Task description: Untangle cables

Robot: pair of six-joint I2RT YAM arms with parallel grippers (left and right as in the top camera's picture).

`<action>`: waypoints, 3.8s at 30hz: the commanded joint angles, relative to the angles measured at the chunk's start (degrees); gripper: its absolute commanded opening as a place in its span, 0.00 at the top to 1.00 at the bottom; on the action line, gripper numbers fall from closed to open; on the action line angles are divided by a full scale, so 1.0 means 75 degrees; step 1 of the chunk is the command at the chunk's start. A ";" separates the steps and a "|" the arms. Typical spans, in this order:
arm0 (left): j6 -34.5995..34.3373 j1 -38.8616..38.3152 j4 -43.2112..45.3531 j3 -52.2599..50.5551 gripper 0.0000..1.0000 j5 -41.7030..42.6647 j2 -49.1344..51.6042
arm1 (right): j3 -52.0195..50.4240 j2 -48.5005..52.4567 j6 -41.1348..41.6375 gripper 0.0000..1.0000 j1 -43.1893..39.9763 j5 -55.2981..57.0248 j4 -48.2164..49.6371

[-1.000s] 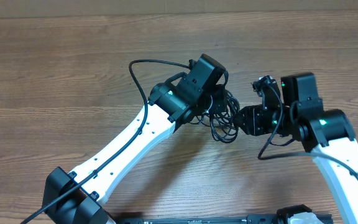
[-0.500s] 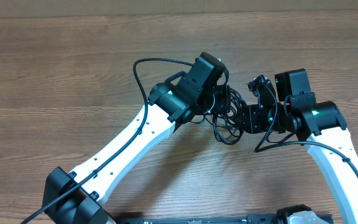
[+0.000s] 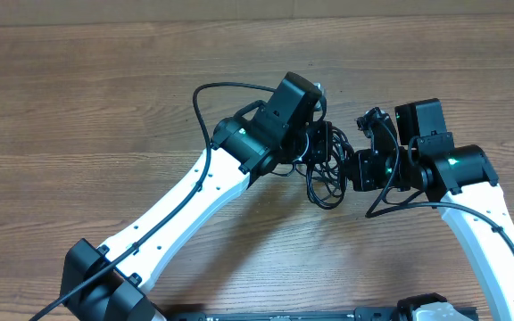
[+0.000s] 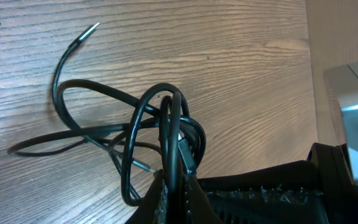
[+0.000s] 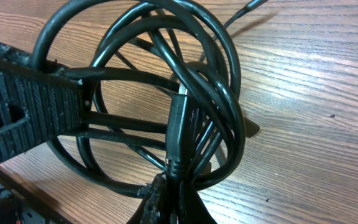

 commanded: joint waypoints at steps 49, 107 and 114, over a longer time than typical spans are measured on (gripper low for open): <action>0.3142 0.0023 -0.0784 0.0020 0.96 0.0303 -0.0047 | 0.0256 -0.0393 0.0592 0.26 0.0029 0.0090 0.0047; 0.5397 0.0064 -0.0085 0.0020 0.96 0.3474 -0.0047 | 0.0050 -0.0347 -0.0466 0.80 0.0029 0.0137 -0.0219; 0.5485 0.0064 -0.0090 0.0020 0.96 0.3506 -0.0047 | 0.0050 -0.0347 -0.0408 0.96 0.0029 0.0140 -0.0175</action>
